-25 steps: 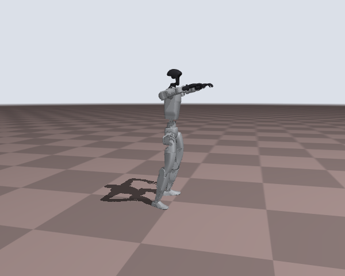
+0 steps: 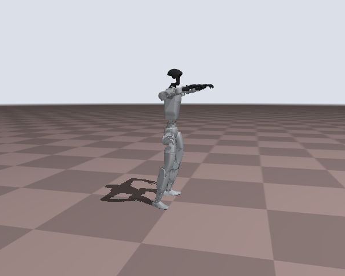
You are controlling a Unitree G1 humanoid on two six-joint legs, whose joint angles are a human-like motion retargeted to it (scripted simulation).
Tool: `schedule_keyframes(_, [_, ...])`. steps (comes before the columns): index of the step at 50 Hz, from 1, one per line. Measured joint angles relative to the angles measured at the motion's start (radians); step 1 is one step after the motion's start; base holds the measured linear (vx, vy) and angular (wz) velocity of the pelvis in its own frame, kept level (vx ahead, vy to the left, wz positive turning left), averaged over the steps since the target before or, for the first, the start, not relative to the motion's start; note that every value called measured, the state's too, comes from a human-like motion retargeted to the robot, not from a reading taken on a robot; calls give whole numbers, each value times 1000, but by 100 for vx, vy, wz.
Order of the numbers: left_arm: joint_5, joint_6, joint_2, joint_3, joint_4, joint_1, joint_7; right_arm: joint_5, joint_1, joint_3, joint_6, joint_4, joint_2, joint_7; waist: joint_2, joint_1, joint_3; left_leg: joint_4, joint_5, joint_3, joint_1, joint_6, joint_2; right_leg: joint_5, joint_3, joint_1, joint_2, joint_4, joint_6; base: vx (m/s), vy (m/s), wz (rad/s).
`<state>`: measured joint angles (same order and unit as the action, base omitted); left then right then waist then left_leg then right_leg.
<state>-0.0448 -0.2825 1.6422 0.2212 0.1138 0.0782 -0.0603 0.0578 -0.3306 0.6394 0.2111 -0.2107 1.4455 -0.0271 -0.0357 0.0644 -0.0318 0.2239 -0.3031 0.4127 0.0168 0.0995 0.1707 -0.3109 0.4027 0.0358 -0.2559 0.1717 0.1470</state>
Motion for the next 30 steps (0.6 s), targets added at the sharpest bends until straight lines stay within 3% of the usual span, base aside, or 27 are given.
schedule_keyframes(13, [-4,-10,3,-33,6,26,-16,-3,31,-32,6,0,-3,-16,4,-9,3,5,0,-13,-8,5,0,0,13,1,-2,7,-1,0,0,0])
schedule_keyframes(18, [-29,-36,-29,-57,13,54,-108,-6,63,-69,29,-7,-28,-106,-1,0,2,5,1,-13,-11,5,-2,1,13,1,-3,0,1,0,0,0])
schedule_keyframes(20, [-130,-51,-86,-81,37,75,-144,-61,106,-109,34,-26,-64,-157,-2,9,2,3,1,-11,-11,5,-2,0,10,-2,-3,-2,-1,0,0,0])
schedule_keyframes(24, [-526,-107,-344,-140,222,136,-203,-289,313,-257,40,-120,-284,-266,-5,19,-13,-3,4,-10,-16,-3,3,-2,0,-19,3,12,-26,0,0,0])
schedule_keyframes(27, [-803,-149,-657,-150,412,171,-200,-416,498,-365,63,-228,-541,-320,-6,13,-36,-8,3,-5,-18,-26,9,-1,-17,-49,6,48,-50,-6,-2,-14])
schedule_keyframes(30, [-998,-119,-998,-151,566,215,-123,-483,657,-434,58,-320,-815,-283,-10,5,-76,-10,-1,10,-18,-58,14,3,-51,-94,6,102,-65,-9,-3,-33])
